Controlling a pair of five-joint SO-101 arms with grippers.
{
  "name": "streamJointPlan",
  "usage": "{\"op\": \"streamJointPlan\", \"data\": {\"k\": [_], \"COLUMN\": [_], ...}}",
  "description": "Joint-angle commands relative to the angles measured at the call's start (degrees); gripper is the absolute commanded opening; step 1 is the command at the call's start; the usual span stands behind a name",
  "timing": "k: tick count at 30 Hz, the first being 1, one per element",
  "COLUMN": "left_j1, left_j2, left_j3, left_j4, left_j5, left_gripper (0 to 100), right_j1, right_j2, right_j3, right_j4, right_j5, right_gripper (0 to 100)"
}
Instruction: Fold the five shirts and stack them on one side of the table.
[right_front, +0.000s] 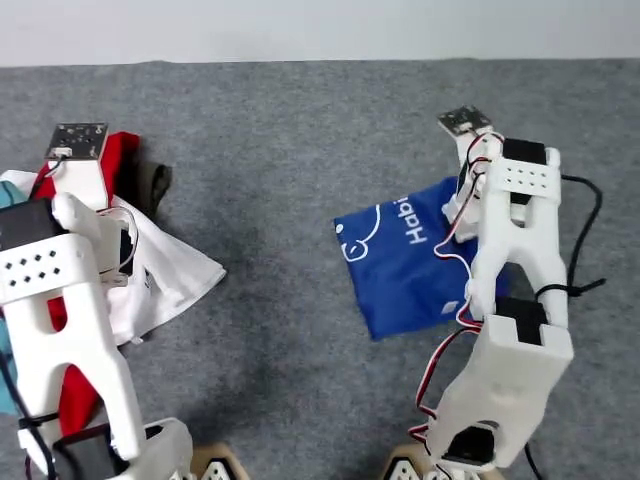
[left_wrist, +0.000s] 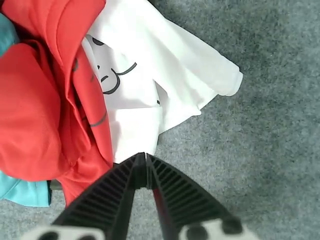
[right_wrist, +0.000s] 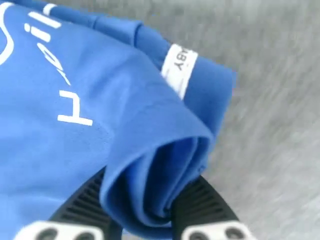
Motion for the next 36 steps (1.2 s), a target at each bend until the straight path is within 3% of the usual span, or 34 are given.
{"op": "streamJointPlan", "data": {"k": [1, 7, 13, 18, 22, 31, 36], "left_j1": [-0.44, -0.44, -0.44, -0.44, -0.44, -0.44, -0.26], "left_j2": [-2.02, -2.02, -2.02, -2.02, -2.02, -1.58, -1.49], "left_j3": [-0.22, -0.13, -0.13, -0.13, -0.13, -0.13, -0.13], "left_j4": [0.79, 1.23, 1.23, 1.23, 1.23, 1.14, 1.14], "left_j5": [0.18, 0.18, 0.18, 0.18, 0.18, 0.18, -1.05], "left_gripper": [0, 0, 0, 0, 0, 0, 0], "right_j1": [0.48, -0.22, -0.04, 0.84, 0.57, -1.71, -4.53], "right_j2": [-0.04, 5.76, 9.36, 7.87, 4.88, -2.15, -4.18], "right_j3": [-3.87, -12.04, -16.62, -16.88, -16.88, -16.88, -16.88], "right_j4": [-5.93, -8.4, -7.87, -7.87, -5.93, 4.09, 14.73], "right_j5": [6.95, 15.82, 14.59, 0.53, -12.75, -36.31, -51.87], "right_gripper": [1.0, 1.0, 7.5, 25.5, 33.2, 34.5, 34.6]}}
